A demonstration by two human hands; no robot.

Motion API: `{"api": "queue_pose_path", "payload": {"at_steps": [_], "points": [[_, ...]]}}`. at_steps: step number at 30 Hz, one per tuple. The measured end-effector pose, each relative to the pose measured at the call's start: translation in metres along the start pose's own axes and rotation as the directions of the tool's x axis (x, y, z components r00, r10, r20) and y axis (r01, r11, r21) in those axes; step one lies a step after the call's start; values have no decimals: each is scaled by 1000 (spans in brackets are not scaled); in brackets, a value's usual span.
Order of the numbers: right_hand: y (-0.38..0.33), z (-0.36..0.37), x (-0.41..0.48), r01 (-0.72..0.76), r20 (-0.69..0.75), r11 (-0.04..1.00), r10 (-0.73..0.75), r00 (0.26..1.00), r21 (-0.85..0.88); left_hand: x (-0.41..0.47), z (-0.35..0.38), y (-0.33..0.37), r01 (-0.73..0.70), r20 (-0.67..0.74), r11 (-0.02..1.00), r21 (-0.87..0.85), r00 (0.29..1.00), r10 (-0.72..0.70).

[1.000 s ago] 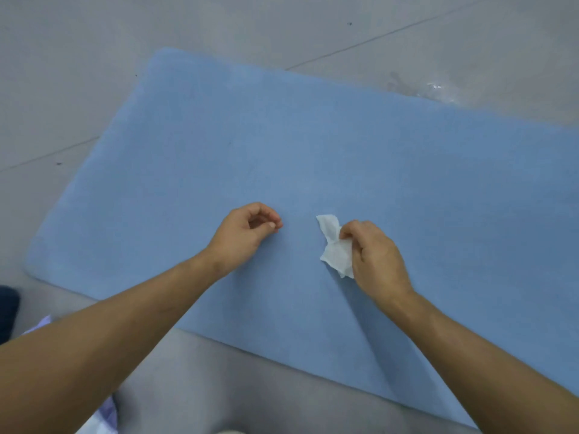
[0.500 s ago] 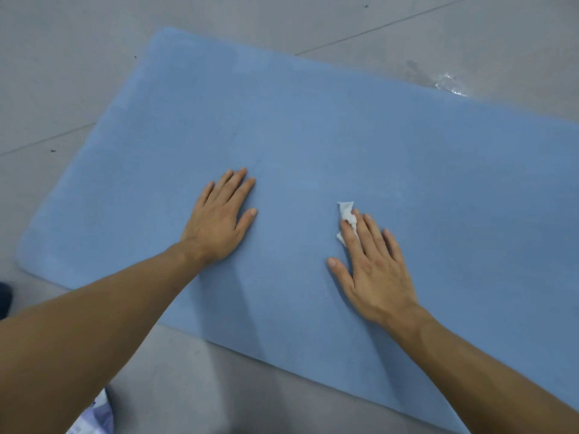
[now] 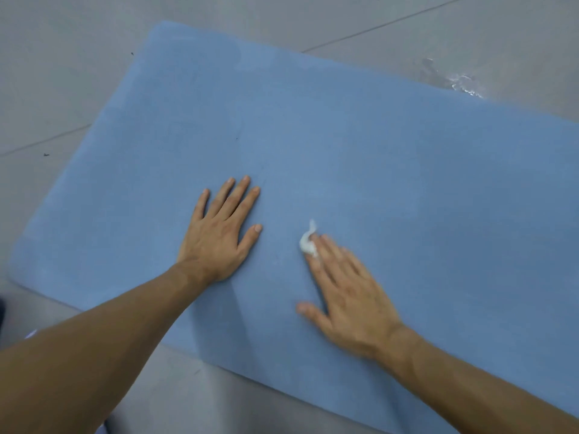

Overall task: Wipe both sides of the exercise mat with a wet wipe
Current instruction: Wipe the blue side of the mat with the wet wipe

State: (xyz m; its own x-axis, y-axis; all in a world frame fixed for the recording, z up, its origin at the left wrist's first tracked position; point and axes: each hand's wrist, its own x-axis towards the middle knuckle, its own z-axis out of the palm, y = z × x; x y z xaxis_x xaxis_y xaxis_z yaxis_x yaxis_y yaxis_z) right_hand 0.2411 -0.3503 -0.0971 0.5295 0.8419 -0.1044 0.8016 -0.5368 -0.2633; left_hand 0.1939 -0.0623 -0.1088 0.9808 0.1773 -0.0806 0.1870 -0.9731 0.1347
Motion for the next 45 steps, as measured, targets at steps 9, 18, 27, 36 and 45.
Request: {"api": "queue_pose_path", "payload": {"at_steps": [9, 18, 27, 36, 45], "points": [[-8, 12, -12, 246, 49, 964, -242, 969, -97, -1, 2, 0, 1, -11, 1000, -1, 1000, -1], [98, -31, 89, -192, -58, 974, 186, 981, -117, 0, 0, 0, 3, -11, 1000, -11, 1000, -3], [90, -44, 142, -127, 71, 992, 127, 989, 0, 0, 1, -1, 1, -11, 1000, -10, 1000, -1], [30, -20, 51, 405, 167, 912, -391, 905, -65, 1, 2, -2, -4, -21, 1000, -15, 1000, 4], [113, -39, 142, -56, -9, 992, 55, 998, -114, 0, 0, -2, 2, 3, 1000, -28, 1000, -2]]}}
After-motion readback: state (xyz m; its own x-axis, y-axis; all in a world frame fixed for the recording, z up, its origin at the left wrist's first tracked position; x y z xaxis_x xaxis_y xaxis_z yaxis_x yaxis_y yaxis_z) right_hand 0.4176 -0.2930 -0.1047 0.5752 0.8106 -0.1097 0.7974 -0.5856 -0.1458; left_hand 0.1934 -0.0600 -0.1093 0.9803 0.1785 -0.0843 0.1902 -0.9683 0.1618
